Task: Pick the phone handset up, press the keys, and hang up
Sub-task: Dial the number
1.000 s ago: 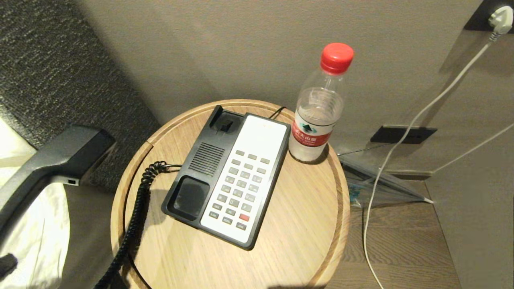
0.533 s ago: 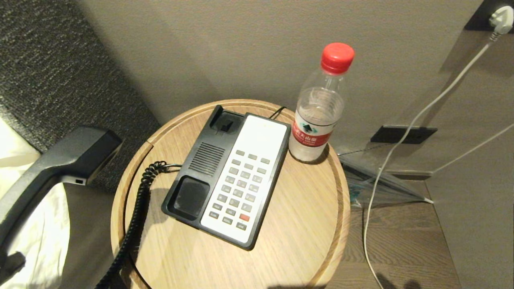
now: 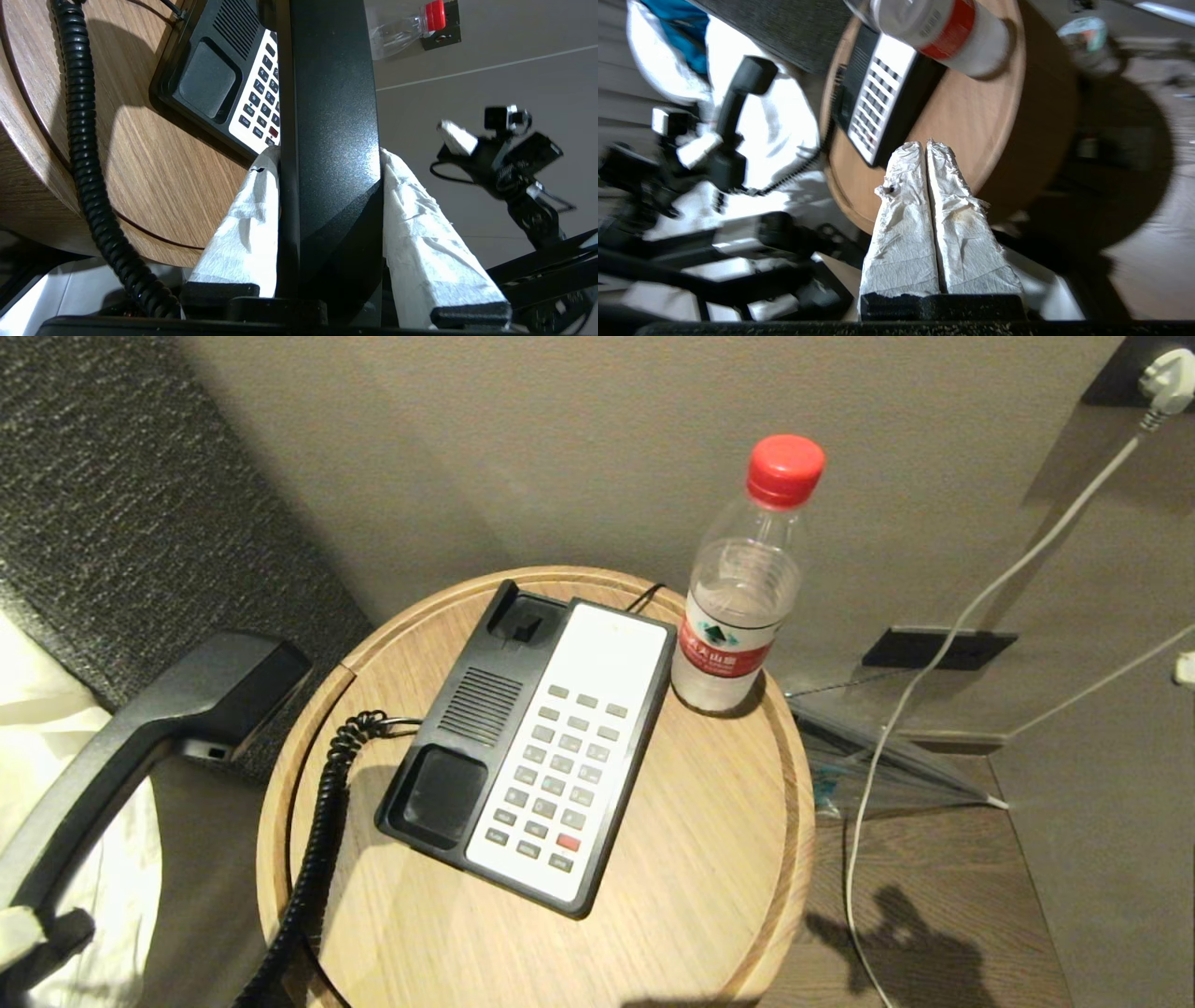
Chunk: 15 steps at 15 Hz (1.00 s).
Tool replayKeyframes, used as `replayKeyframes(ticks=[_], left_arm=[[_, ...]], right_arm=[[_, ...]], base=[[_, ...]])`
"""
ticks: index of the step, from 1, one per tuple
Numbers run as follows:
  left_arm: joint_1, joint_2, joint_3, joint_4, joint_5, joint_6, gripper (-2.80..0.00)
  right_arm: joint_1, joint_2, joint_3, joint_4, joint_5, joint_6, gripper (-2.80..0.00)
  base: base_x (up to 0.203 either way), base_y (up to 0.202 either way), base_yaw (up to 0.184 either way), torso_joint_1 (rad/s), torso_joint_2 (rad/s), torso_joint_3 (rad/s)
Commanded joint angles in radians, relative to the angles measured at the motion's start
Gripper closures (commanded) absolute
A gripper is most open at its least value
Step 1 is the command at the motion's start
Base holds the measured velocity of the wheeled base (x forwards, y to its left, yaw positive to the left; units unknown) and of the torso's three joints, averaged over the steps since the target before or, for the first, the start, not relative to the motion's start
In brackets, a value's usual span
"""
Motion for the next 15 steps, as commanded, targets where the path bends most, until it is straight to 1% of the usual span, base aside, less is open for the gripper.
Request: replayKeyframes(ticks=[1,2,3,5,7,8,10,12,13,15], left_arm=[[0.0,0.005,0.001,0.0,-0.001,-0.006,0.0],[0.0,0.005,0.001,-0.002,-0.001,-0.005,0.0],[0.0,0.005,0.001,0.0,-0.001,-0.005,0.0],[0.0,0.006,0.001,-0.002,-0.001,-0.005,0.0],[0.0,0.006,0.002,-0.002,-0.001,-0.006,0.0],[0.0,0.008,0.004,-0.002,-0.001,-0.006,0.0],[0.0,0.009,0.009,-0.002,-0.001,-0.006,0.0],[0.0,0.01,0.011,-0.002,-0.002,-0.006,0.0],[0.0,0.014,0.011,-0.002,-0.005,-0.006,0.0],[0.0,0.014,0.013,-0.002,-0.01,-0.006,0.0]], right_arm=[[0.078,0.096,-0.031,-0.043,-0.038,0.032,0.0],[0.122,0.135,-0.041,-0.081,-0.082,0.049,0.0],[0.149,0.161,-0.05,-0.109,-0.114,0.063,0.0],[0.188,0.199,-0.075,-0.126,-0.132,0.077,0.0],[0.22,0.206,-0.081,-0.124,-0.152,0.074,0.0],[0.255,0.214,-0.082,-0.125,-0.176,0.073,0.0],[0.381,0.251,-0.089,-0.148,-0.224,0.068,0.0],[0.475,0.279,-0.095,-0.161,-0.281,0.063,0.0],[0.535,0.291,-0.094,-0.162,-0.313,0.062,0.0],[0.628,0.328,-0.095,-0.164,-0.4,0.059,0.0]], base=[[0.0,0.0,0.0,0.0,0.0,0.0],[0.0,0.0,0.0,0.0,0.0,0.0],[0.0,0.0,0.0,0.0,0.0,0.0],[0.0,0.0,0.0,0.0,0.0,0.0],[0.0,0.0,0.0,0.0,0.0,0.0],[0.0,0.0,0.0,0.0,0.0,0.0],[0.0,0.0,0.0,0.0,0.0,0.0],[0.0,0.0,0.0,0.0,0.0,0.0],[0.0,0.0,0.0,0.0,0.0,0.0],[0.0,0.0,0.0,0.0,0.0,0.0]])
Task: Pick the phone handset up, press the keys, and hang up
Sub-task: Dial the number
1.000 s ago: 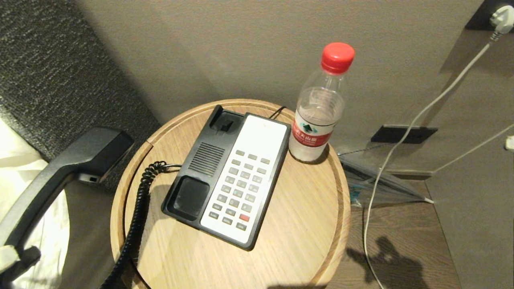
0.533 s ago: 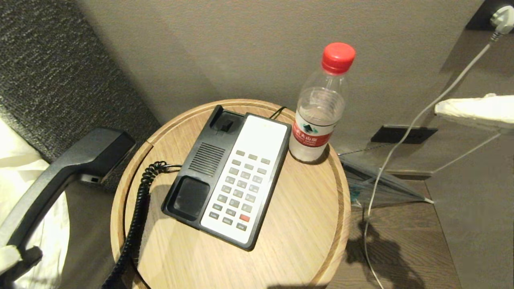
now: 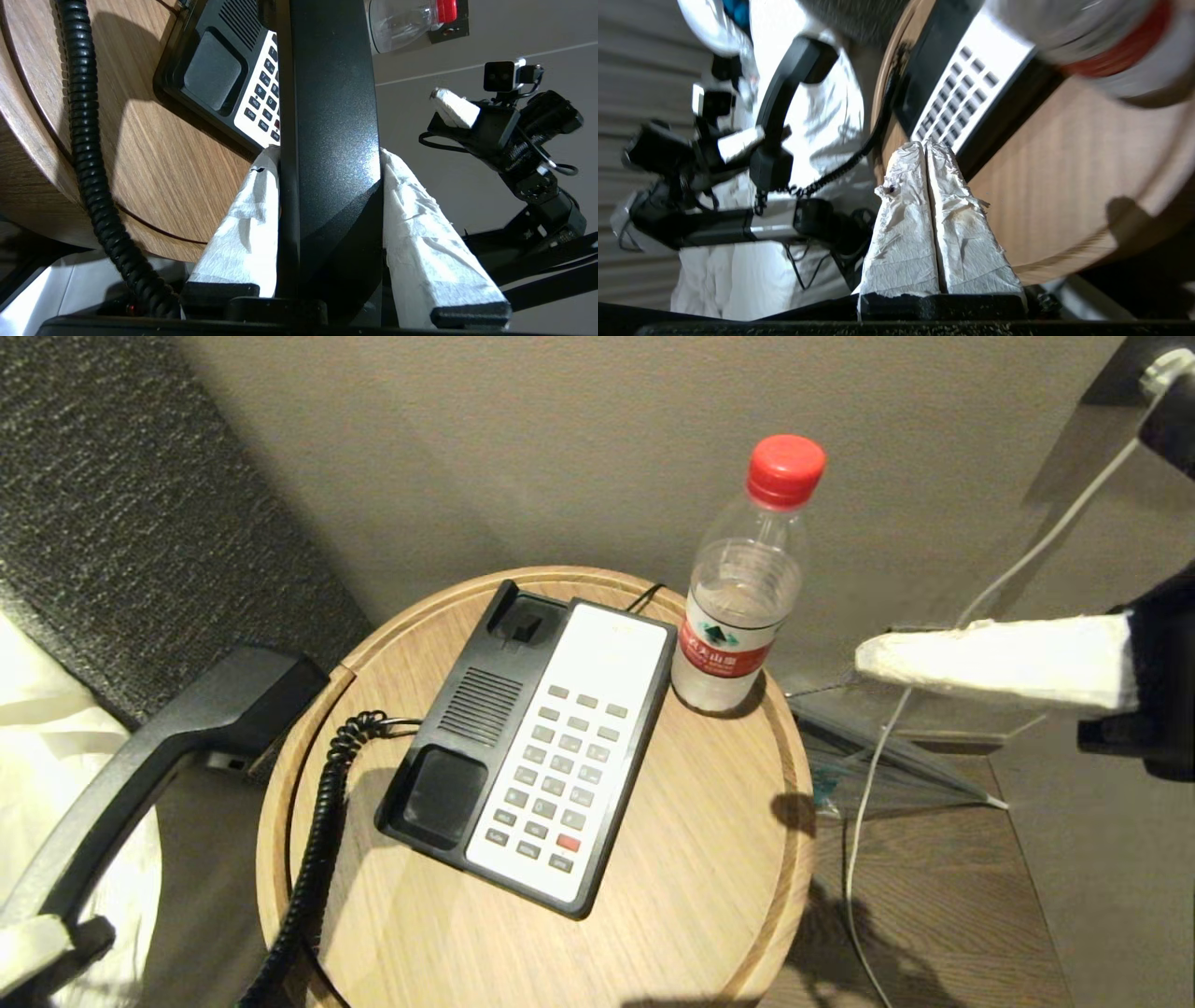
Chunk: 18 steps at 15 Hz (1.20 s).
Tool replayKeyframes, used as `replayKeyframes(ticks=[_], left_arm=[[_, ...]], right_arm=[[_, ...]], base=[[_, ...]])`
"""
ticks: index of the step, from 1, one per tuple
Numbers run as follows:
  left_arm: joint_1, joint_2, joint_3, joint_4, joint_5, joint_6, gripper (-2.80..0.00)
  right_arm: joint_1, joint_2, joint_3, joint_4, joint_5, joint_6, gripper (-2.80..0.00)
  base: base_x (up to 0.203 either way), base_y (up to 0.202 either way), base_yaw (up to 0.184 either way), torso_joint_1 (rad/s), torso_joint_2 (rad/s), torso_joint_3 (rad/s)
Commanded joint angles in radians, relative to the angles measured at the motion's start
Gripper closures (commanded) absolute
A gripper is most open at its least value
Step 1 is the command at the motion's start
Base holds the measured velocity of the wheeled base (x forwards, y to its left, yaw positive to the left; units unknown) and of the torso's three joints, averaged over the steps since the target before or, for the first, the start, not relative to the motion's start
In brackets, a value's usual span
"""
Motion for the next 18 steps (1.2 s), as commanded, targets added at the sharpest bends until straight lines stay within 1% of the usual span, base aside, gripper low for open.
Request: replayKeyframes(ticks=[1,3,4,6,11,13,16,18], left_arm=[[0.0,0.004,0.002,-0.002,-0.002,-0.005,0.0],[0.0,0.009,0.009,-0.017,-0.003,-0.005,0.0],[0.0,0.009,0.016,-0.029,-0.003,-0.006,0.0],[0.0,0.012,0.022,-0.032,-0.003,-0.006,0.0],[0.0,0.009,0.021,-0.033,-0.003,-0.005,0.0],[0.0,0.005,0.022,-0.035,-0.003,-0.005,0.0],[0.0,0.003,0.025,-0.035,-0.003,-0.005,0.0],[0.0,0.0,0.025,-0.035,-0.005,-0.005,0.0]], right_arm=[[0.101,0.046,-0.003,-0.001,-0.061,0.001,0.0],[0.16,0.052,0.005,0.002,-0.091,-0.002,0.0],[0.194,0.06,0.009,0.002,-0.13,-0.016,0.0],[0.225,0.09,0.016,0.002,-0.177,-0.061,0.0],[0.25,0.166,0.018,0.003,-0.224,-0.091,0.0],[0.25,0.2,0.013,0.002,-0.242,-0.095,0.0],[0.25,0.249,0.003,-0.004,-0.247,-0.108,0.0],[0.25,0.3,-0.028,-0.006,-0.269,-0.113,0.0]], base=[[0.0,0.0,0.0,0.0,0.0,0.0],[0.0,0.0,0.0,0.0,0.0,0.0],[0.0,0.0,0.0,0.0,0.0,0.0],[0.0,0.0,0.0,0.0,0.0,0.0],[0.0,0.0,0.0,0.0,0.0,0.0],[0.0,0.0,0.0,0.0,0.0,0.0],[0.0,0.0,0.0,0.0,0.0,0.0],[0.0,0.0,0.0,0.0,0.0,0.0]])
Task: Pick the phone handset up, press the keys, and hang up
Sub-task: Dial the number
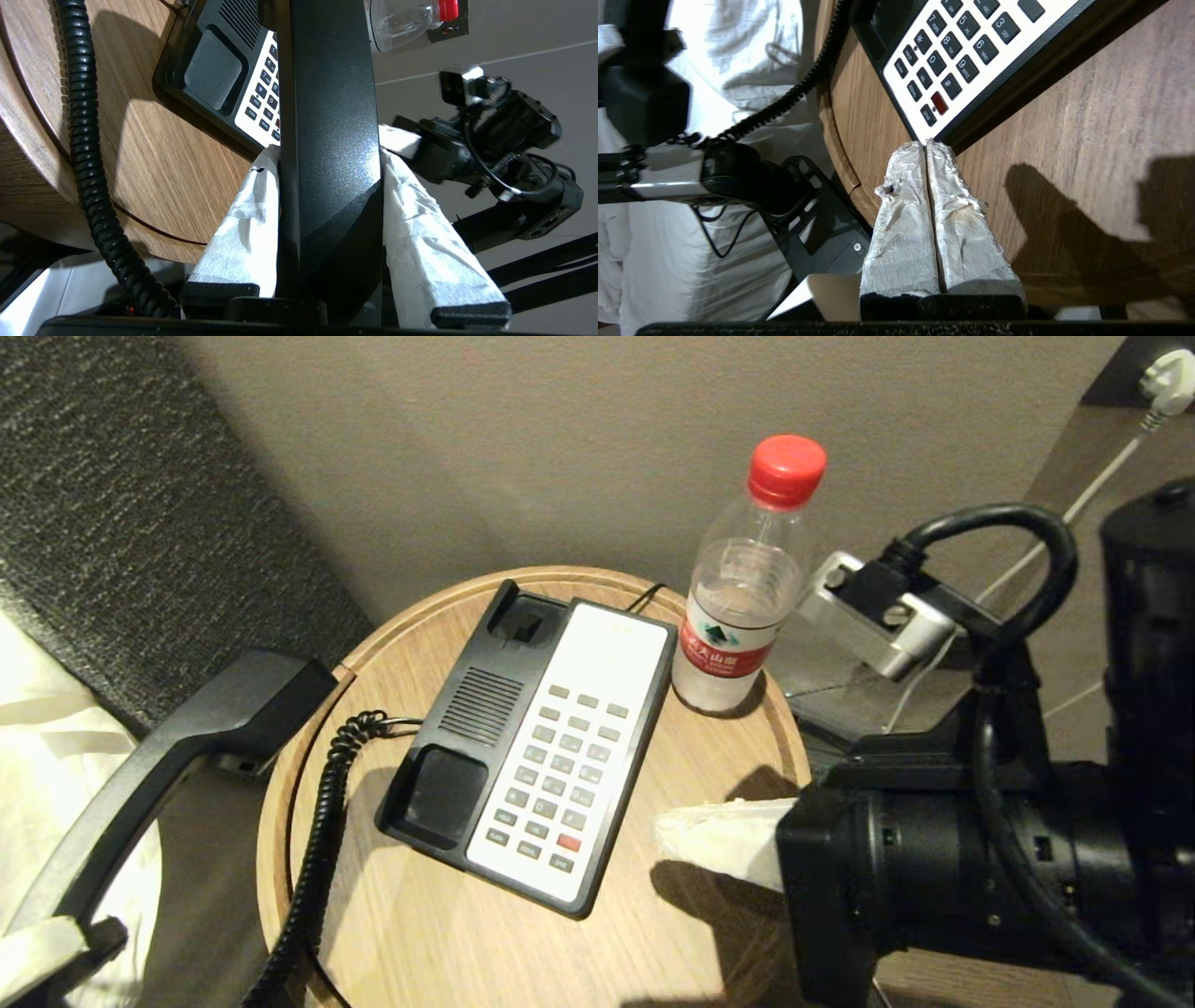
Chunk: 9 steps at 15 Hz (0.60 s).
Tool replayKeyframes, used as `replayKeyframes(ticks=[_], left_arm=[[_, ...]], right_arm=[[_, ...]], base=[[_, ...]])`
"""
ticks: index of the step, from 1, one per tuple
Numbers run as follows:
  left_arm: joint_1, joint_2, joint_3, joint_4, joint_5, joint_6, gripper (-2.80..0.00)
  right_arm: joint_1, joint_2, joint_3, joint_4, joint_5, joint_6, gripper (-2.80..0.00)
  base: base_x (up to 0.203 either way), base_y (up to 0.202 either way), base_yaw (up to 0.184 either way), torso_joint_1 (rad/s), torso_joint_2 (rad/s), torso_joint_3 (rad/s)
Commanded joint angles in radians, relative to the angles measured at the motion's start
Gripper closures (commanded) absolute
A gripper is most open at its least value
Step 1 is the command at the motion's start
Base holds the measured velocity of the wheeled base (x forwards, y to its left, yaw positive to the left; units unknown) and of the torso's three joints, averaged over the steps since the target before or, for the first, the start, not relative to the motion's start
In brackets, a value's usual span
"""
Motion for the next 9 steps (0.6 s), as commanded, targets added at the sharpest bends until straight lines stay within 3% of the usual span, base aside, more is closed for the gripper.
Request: replayKeyframes(ticks=[1,9], left_arm=[[0.0,-0.003,-0.001,-0.001,-0.001,-0.006,0.0],[0.0,-0.003,0.008,-0.001,-0.001,-0.004,0.0]], right_arm=[[0.0,0.061,-0.028,0.0,-0.016,-0.001,0.0],[-0.022,0.207,-0.106,-0.076,-0.111,-0.038,0.0]], base=[[0.0,0.0,0.0,0.0,0.0,0.0],[0.0,0.0,0.0,0.0,0.0,0.0]])
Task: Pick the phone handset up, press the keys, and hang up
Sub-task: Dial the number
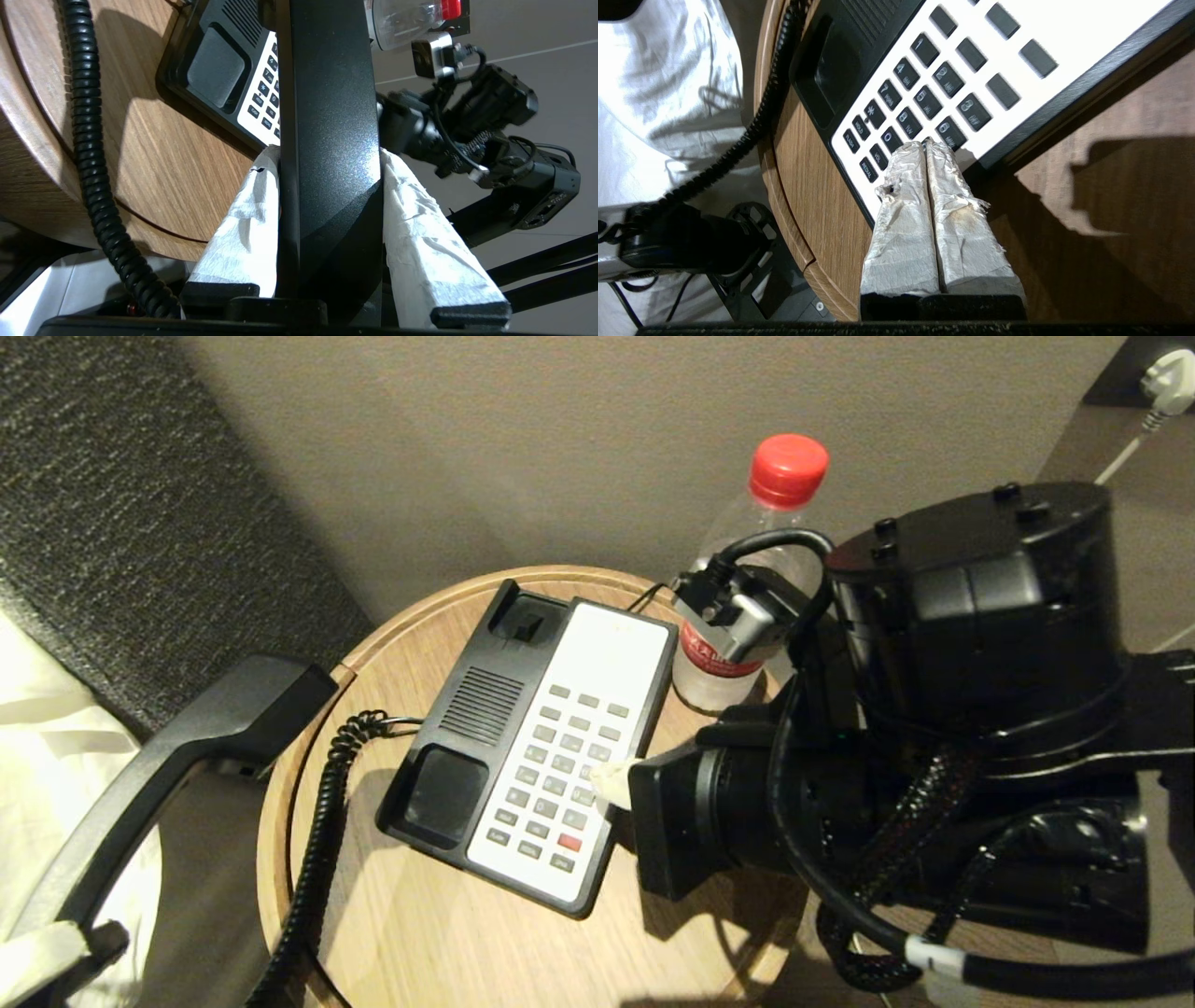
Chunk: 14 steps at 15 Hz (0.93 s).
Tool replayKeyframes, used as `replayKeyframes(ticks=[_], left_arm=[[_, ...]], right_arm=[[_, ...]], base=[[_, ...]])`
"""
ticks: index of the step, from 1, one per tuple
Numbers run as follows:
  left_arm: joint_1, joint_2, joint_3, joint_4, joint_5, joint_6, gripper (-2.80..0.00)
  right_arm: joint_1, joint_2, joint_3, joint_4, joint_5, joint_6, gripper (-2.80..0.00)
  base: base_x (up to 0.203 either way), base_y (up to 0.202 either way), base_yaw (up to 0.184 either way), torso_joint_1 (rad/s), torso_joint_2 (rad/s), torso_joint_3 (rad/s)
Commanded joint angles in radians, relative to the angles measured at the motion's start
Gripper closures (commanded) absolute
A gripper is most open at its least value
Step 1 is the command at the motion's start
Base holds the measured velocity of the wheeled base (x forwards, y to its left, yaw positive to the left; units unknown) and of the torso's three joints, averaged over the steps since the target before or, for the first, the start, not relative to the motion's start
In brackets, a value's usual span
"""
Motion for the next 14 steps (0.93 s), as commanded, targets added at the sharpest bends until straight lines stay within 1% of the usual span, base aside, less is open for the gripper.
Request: replayKeyframes(ticks=[1,4,5,14], left_arm=[[0.0,-0.001,0.002,-0.001,-0.001,-0.004,0.0],[0.0,-0.002,0.003,-0.001,-0.001,-0.004,0.0],[0.0,-0.002,0.003,-0.001,-0.001,-0.004,0.0],[0.0,0.0,0.002,-0.003,-0.001,-0.004,0.0]], right_arm=[[-0.011,0.039,-0.013,-0.001,-0.004,0.001,0.0],[-0.024,0.042,-0.018,-0.001,-0.011,0.0,0.0],[-0.042,0.042,-0.021,-0.001,-0.014,0.0,0.0],[-0.049,0.051,-0.025,-0.003,-0.015,0.0,0.0]], base=[[0.0,0.0,0.0,0.0,0.0,0.0],[0.0,0.0,0.0,0.0,0.0,0.0],[0.0,0.0,0.0,0.0,0.0,0.0],[0.0,0.0,0.0,0.0,0.0,0.0]])
